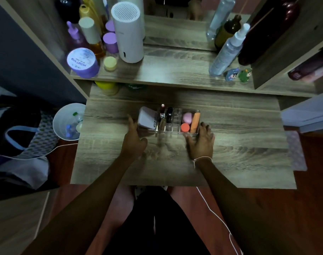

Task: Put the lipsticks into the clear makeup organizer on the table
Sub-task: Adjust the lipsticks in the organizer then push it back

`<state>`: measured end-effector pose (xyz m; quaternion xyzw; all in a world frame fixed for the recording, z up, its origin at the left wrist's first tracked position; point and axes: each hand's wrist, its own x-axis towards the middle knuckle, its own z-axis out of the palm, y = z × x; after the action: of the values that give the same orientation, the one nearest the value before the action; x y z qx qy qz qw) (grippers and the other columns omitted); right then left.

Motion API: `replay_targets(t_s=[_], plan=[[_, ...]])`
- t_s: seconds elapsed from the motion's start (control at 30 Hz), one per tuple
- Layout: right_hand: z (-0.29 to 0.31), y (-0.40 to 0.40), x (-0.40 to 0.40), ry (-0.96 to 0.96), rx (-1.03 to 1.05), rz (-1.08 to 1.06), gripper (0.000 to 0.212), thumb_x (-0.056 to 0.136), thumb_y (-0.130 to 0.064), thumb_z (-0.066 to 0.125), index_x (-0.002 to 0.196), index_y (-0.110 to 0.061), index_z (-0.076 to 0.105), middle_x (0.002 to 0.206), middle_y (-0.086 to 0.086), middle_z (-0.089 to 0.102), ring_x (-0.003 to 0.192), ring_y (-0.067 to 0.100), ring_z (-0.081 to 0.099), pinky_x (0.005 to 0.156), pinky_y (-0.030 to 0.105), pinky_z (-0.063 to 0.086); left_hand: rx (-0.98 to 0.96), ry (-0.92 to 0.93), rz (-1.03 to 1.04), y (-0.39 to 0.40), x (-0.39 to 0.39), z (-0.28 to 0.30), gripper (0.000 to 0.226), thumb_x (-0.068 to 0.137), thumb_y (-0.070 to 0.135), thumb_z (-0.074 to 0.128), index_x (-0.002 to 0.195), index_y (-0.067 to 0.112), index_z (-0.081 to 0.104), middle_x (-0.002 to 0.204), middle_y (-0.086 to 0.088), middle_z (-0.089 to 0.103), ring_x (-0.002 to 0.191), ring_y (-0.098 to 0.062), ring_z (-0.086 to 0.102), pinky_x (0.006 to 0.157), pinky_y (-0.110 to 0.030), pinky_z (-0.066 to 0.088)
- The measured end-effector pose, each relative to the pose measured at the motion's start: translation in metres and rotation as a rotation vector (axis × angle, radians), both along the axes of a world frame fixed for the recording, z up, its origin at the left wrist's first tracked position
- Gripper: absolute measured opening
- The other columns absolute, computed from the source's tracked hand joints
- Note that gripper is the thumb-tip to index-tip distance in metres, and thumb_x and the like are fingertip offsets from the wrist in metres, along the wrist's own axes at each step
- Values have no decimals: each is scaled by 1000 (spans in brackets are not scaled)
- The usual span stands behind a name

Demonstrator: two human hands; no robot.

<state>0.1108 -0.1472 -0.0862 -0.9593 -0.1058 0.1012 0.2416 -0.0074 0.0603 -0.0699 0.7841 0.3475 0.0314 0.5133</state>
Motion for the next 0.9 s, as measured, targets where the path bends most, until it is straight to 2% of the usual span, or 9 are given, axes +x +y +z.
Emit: replay_targets(t_s=[0.23, 0.3, 0.37, 0.5, 0.57, 0.63, 0.7, 0.8, 0.9], plan=[[1, -25, 9, 31, 57, -48, 76, 88, -48, 57, 146, -10, 28, 156, 12, 28, 148, 29, 13, 119, 47, 7, -24, -5, -72, -20, 15, -1, 104, 78, -5, 60, 146, 18, -15, 141, -12, 48, 118, -29, 56, 80, -23, 46], [3, -33, 12, 38, 72, -66, 75, 87, -47, 58, 146, -10, 28, 156, 13, 29, 148, 28, 14, 119, 46, 7, -30, -7, -89, -28, 19, 0, 103, 78, -6, 60, 147, 17, -14, 142, -12, 48, 115, -26, 57, 72, -11, 46], [4, -40, 15, 46, 80, -78, 75, 87, -47, 59, 145, -10, 29, 156, 12, 29, 148, 28, 13, 119, 46, 7, -41, -16, -107, -35, 23, 0, 102, 78, -7, 60, 147, 15, -12, 142, -12, 47, 104, -17, 58, 58, -1, 45], [6, -56, 22, 49, 79, -108, 74, 86, -45, 61, 145, -10, 32, 156, 12, 29, 148, 27, 14, 119, 45, 7, -33, 23, -154, -49, 32, 0, 96, 78, -6, 60, 148, 12, -3, 144, -14, 46, 85, -6, 59, 49, -2, 43], [7, -62, 26, 45, 70, -124, 74, 86, -44, 63, 144, -9, 33, 155, 13, 30, 147, 27, 15, 119, 45, 8, -4, 48, -172, -55, 36, 0, 92, 78, -3, 60, 148, 11, 2, 142, -15, 48, 81, -10, 64, 54, -6, 43], [7, -69, 30, 50, 70, -144, 75, 85, -43, 64, 144, -9, 32, 155, 13, 31, 147, 27, 16, 120, 45, 9, -2, 47, -182, -62, 41, 0, 88, 78, -2, 59, 148, 12, 7, 138, -16, 51, 97, -28, 65, 66, -21, 50], [6, -77, 34, 54, 74, -160, 76, 84, -42, 64, 144, -8, 33, 155, 12, 32, 147, 26, 17, 120, 44, 10, -8, 31, -195, -69, 46, 0, 84, 77, -3, 58, 147, 12, 13, 136, -16, 54, 106, -32, 61, 74, -30, 50], [5, -89, 42, 57, 73, -182, 77, 83, -41, 67, 143, -7, 33, 154, 14, 33, 146, 27, 19, 121, 44, 12, -10, 22, -220, -80, 53, 1, 80, 76, -4, 57, 146, 12, 19, 133, -14, 56, 103, -24, 60, 75, -27, 48], [5, -100, 50, 56, 83, -189, 78, 81, -40, 69, 143, -5, 34, 152, 15, 35, 145, 29, 21, 120, 46, 14, 7, 17, -229, -90, 61, 1, 78, 76, -5, 57, 144, 12, 24, 130, -13, 59, 93, -15, 56, 63, -14, 41]])
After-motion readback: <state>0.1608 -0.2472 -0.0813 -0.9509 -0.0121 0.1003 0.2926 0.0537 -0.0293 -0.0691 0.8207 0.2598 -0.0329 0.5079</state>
